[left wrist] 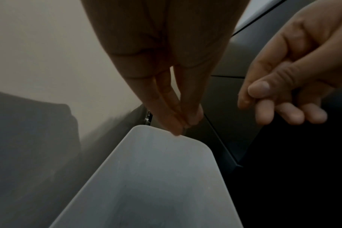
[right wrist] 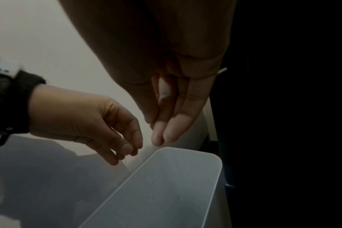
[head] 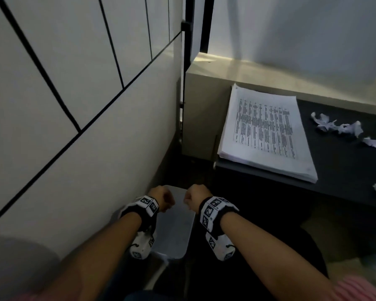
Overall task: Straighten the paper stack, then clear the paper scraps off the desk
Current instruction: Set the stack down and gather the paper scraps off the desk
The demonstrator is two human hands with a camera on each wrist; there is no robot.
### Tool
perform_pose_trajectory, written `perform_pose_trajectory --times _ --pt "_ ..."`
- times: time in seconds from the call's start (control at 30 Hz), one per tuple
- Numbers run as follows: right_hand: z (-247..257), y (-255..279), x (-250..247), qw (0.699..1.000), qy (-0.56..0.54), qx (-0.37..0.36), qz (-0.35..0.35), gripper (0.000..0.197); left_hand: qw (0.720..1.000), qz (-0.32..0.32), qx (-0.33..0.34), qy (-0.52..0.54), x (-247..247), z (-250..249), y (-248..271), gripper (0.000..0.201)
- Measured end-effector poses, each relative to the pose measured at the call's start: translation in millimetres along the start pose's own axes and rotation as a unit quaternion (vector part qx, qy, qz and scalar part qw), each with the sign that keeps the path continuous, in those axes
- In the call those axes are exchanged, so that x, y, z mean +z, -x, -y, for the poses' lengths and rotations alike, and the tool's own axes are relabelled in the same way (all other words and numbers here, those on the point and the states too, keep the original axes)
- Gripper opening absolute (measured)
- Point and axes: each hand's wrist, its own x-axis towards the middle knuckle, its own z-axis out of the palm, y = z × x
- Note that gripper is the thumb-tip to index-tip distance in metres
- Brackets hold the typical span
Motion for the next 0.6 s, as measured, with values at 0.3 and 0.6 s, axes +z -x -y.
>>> perform_pose_trajectory --times 0.3,0.6 --pt "1.1 -5.6 6.5 0.999 -0.040 -0.022 0.007 0.020 0.997 0.021 -0.059 -0.054 11.7 3.1 -19.3 0.025" --pt "7.6 11.4 -6.9 0.996 -0.042 -0.076 0.026 0.022 0.991 0.025 -0.097 -0.084 12.8 -6.7 -20.0 0.006"
